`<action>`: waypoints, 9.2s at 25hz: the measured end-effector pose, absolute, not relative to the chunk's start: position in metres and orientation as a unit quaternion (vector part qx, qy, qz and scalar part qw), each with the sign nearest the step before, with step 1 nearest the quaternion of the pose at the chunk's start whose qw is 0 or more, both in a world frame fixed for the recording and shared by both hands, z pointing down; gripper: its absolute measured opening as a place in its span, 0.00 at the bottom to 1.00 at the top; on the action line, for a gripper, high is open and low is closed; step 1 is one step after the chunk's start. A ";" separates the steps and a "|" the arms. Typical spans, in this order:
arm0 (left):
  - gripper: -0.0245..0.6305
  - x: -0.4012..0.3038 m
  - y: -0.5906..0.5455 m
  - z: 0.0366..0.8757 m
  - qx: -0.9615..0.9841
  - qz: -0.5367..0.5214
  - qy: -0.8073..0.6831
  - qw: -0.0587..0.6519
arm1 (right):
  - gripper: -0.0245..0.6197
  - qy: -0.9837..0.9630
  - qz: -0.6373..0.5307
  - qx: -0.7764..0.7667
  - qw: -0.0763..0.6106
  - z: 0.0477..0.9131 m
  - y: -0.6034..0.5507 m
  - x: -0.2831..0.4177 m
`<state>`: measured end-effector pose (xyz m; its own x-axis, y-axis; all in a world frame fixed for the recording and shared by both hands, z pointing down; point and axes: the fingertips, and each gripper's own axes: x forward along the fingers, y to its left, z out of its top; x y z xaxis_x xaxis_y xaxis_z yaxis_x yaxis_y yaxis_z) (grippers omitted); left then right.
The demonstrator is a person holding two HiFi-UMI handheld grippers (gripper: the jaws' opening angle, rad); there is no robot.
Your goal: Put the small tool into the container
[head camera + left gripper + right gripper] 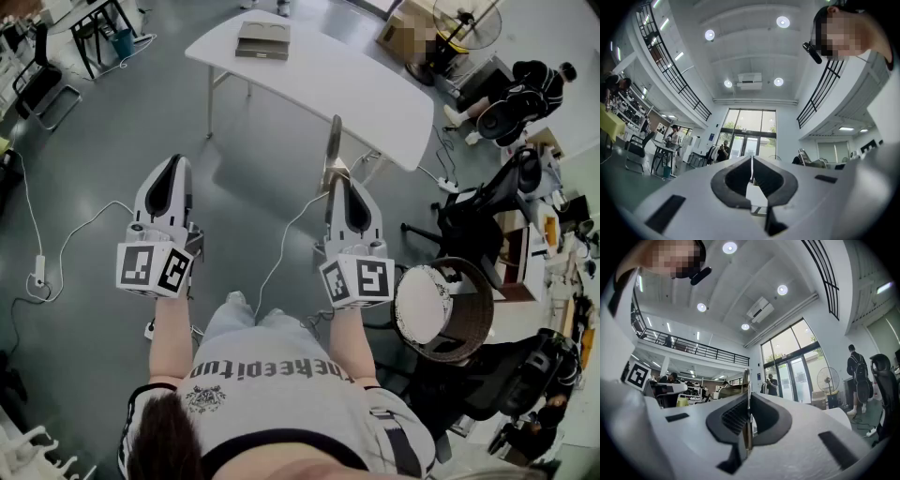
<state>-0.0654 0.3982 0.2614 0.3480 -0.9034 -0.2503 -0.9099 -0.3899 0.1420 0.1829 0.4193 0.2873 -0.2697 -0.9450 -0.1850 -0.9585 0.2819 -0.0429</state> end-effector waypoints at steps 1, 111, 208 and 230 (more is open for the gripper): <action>0.06 -0.067 0.398 0.262 -0.821 0.147 0.551 0.012 | 0.04 0.796 0.038 -0.598 0.087 0.288 0.419 0.181; 0.06 -0.151 -0.338 0.283 -0.878 0.139 0.457 0.002 | 0.04 0.744 0.034 -0.665 0.053 0.334 -0.282 0.091; 0.06 -0.098 -0.368 0.355 -0.767 0.049 0.639 -0.019 | 0.10 0.815 0.186 -0.191 -0.513 0.659 -0.447 0.049; 0.06 -0.114 -0.342 0.332 -0.808 0.072 0.585 -0.009 | 0.04 0.865 -0.051 -0.373 -0.331 0.575 -0.415 0.059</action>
<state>-0.1138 -0.3417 0.3324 0.3059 -0.9463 -0.1047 -0.9436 -0.3160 0.0989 0.0586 -0.4154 0.5752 -0.5034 -0.6113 0.6106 -0.6793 0.7167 0.1574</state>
